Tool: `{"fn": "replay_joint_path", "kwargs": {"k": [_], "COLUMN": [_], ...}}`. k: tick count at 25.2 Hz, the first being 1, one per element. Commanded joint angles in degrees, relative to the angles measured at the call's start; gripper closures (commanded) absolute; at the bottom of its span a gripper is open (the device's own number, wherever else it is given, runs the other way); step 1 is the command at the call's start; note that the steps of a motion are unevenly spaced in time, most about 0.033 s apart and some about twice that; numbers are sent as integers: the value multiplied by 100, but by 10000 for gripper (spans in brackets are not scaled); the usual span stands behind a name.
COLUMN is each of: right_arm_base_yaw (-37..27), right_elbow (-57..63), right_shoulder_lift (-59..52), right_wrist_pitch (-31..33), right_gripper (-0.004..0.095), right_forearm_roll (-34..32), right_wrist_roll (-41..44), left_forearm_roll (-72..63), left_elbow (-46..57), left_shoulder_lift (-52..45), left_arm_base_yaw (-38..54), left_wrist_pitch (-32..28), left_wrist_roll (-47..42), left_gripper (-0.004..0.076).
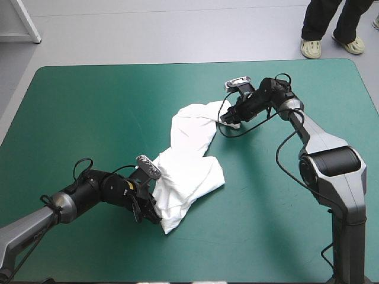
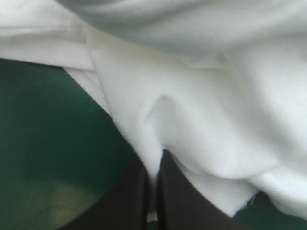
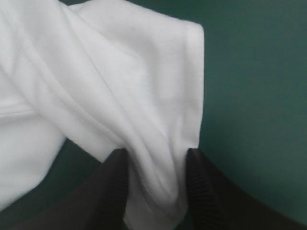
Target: Fold the cloth
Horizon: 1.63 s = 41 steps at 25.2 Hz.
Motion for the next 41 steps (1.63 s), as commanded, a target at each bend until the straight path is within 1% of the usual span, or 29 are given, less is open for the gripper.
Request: {"fn": "replay_joint_path", "kwargs": {"k": [1,3,4,5,8,10,13,15,17,19,22,23,26,30,34,37,41], "right_arm_base_yaw": [12,12,12,12,-1,-16,-16,-16,-16,-16,-16,-16,-16,-16,-16,-16,-16], "right_elbow": [-122,-137,-178,-324,-602,-966,-1457,-1666,-1767,-1767,-1767,-1767,-1767,-1767,-1767,-1767,-1767], "right_shoulder_lift": [-185,-185,-198,-313,-691,-1172,-1870,-2334,-2778,-3119,-3861,-4113,-4683,-5346,-5931,-6252,-6517], "right_wrist_pitch": [215,273,359,507,623,623,633,650,650,608,523,382,-6,-716,-1403,-1634,-1721], "right_gripper": [774,928,912,911,911,911,912,912,912,912,912,912,912,912,912,912,912], "right_forearm_roll": [61,-54,-152,-418,-697,-710,-660,-645,-645,-645,-691,-721,-770,-913,-1239,-1425,-1426], "right_wrist_roll": [-21,-23,-9,58,145,155,157,180,180,164,95,95,85,71,48,48,-52], "left_forearm_roll": [22,22,22,82,290,710,1091,1309,1552,1738,1886,1986,2225,2617,2753,2753,2729], "left_elbow": [-52,-52,-52,-138,-488,-1032,-2120,-2786,-3588,-4147,-5420,-5896,-6743,-7898,-8898,-9572,-10122], "left_shoulder_lift": [-52,-52,-63,-158,-490,-867,-1295,-1417,-1475,-1491,-1491,-1491,-1491,-1478,-1478,-1478,-1478], "left_arm_base_yaw": [-19,-19,-19,17,152,383,851,1097,1247,1251,1251,1251,1251,1251,1251,1251,1251], "left_wrist_pitch": [10,-62,-138,-193,-72,137,595,834,946,986,1102,1155,1270,1429,1455,1579,1654], "left_wrist_roll": [-26,-26,-26,-26,-96,-324,-418,-418,-418,-418,-418,-418,-418,-564,-564,-564,-564], "left_gripper": [703,703,703,703,705,705,705,705,705,705,705,705,705,705,705,705,705]}}
